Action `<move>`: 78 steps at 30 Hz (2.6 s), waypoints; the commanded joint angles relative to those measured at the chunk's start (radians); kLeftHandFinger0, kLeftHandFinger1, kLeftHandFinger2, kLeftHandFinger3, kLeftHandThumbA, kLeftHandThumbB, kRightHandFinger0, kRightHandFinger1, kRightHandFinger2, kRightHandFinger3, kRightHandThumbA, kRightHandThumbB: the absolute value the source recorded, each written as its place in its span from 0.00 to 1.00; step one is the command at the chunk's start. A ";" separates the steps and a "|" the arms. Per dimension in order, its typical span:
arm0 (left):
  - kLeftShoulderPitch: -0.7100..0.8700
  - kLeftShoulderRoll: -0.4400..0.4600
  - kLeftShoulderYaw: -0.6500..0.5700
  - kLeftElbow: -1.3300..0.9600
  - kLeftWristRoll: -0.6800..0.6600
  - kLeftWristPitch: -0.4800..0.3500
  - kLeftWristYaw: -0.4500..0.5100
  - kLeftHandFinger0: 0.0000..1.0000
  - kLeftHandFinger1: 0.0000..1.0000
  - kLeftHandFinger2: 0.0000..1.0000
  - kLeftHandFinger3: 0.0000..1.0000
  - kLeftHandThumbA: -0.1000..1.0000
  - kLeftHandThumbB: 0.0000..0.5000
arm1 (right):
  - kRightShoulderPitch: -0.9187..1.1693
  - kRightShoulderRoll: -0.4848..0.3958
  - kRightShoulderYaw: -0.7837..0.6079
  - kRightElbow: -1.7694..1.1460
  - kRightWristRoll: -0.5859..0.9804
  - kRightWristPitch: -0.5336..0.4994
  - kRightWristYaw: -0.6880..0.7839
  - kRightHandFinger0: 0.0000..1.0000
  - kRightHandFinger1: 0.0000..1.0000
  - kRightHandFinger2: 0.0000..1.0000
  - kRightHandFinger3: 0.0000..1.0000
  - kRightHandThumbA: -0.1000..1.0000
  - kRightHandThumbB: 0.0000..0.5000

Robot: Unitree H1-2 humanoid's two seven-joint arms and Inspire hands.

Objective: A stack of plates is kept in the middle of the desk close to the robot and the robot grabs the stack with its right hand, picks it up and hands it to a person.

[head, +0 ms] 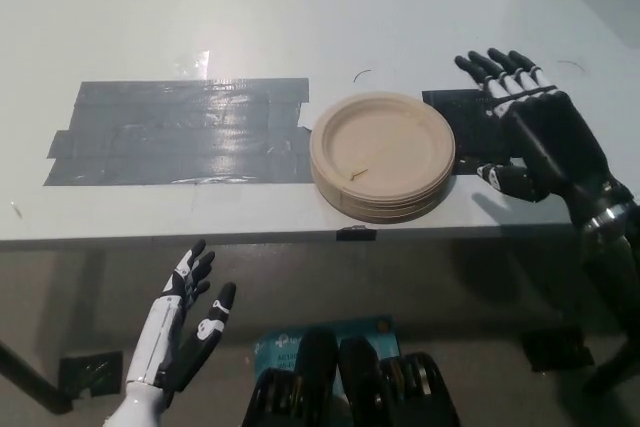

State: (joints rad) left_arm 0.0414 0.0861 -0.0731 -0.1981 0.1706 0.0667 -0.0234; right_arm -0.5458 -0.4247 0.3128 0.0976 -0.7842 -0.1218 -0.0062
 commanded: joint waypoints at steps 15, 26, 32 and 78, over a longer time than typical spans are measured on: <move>-0.037 0.009 0.002 -0.017 -0.002 -0.019 -0.008 1.00 1.00 1.00 1.00 0.89 0.00 | -0.128 -0.035 0.116 0.043 -0.056 -0.059 0.158 1.00 1.00 1.00 1.00 0.93 1.00; -0.047 0.013 0.004 -0.016 -0.005 -0.016 -0.013 1.00 1.00 1.00 1.00 0.92 0.00 | -0.146 -0.024 0.167 0.080 -0.105 -0.061 0.190 1.00 1.00 1.00 1.00 0.89 1.00; -0.051 0.012 0.004 -0.020 -0.001 -0.013 -0.014 1.00 1.00 1.00 1.00 0.92 0.00 | -0.157 -0.015 0.193 0.130 -0.147 -0.069 0.155 1.00 1.00 1.00 1.00 0.89 1.00; -0.077 0.017 0.005 -0.012 -0.007 -0.006 -0.022 1.00 1.00 1.00 1.00 0.93 0.00 | -0.273 0.139 0.363 0.725 -0.334 -0.216 -0.539 0.00 0.14 0.64 0.14 0.00 0.50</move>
State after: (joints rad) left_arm -0.0061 0.0901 -0.0714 -0.1943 0.1660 0.0676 -0.0350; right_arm -0.7797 -0.2944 0.6365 0.6655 -1.0711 -0.2608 -0.2730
